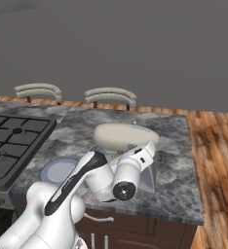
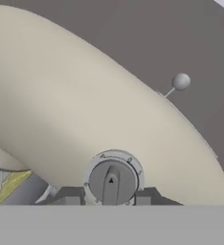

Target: Add butter and sugar cubes to the stand mixer bowl and then turn on the stand mixer to begin making frosting.

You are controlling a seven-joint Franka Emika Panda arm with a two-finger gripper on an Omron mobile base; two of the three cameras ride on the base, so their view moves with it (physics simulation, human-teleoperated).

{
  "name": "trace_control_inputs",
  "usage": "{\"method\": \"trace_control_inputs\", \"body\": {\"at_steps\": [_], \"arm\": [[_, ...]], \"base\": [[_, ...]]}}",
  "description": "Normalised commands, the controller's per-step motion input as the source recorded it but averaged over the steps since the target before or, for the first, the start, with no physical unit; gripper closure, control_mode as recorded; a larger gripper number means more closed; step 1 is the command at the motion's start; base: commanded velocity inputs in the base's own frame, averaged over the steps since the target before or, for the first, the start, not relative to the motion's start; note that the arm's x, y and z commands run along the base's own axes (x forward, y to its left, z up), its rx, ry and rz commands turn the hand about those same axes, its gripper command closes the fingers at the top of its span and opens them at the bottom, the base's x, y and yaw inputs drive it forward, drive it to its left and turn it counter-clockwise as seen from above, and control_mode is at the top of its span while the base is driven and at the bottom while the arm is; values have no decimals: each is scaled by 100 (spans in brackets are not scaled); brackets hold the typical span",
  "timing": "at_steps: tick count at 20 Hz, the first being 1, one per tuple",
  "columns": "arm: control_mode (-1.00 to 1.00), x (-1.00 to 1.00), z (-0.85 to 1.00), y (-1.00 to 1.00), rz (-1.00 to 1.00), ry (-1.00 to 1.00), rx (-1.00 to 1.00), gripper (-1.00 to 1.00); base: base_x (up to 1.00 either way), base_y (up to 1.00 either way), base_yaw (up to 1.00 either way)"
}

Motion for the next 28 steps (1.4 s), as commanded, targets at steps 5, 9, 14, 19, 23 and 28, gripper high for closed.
{"method": "trace_control_inputs", "body": {"at_steps": [5, 9, 14, 19, 23, 28], "arm": [[-100, 0, 29, 8, -10, 0, 9, 100], [-100, 0, 25, 5, -9, 0, 11, 100], [-100, -1, 27, 9, -6, 0, 16, 100], [-100, -5, 29, 13, -6, 0, 22, 100], [-100, 0, 49, 10, -6, 0, 20, 100], [-100, 0, 57, 0, -3, 0, 17, 100]], "base": [[0, 0, 0], [0, 0, 0], [0, 0, 0], [0, 0, 0], [0, 0, 0], [0, 0, 0]]}}
